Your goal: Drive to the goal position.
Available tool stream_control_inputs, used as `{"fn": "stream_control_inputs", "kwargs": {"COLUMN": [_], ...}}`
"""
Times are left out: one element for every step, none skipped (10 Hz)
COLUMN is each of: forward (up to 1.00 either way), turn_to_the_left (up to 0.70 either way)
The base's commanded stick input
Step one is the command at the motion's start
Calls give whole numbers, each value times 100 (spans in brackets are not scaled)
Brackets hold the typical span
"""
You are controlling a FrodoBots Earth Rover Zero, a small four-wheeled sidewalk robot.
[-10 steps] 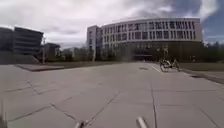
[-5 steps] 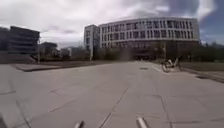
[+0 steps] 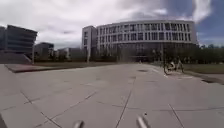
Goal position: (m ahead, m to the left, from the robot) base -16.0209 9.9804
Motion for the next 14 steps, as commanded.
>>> {"fn": "stream_control_inputs", "kwargs": {"forward": [0,0,0,0,0,0,0,0,0,0,0,0,0,0], "turn_to_the_left": [67,100,100,100,100,100,100,100,100,100,100,100,100,100]}}
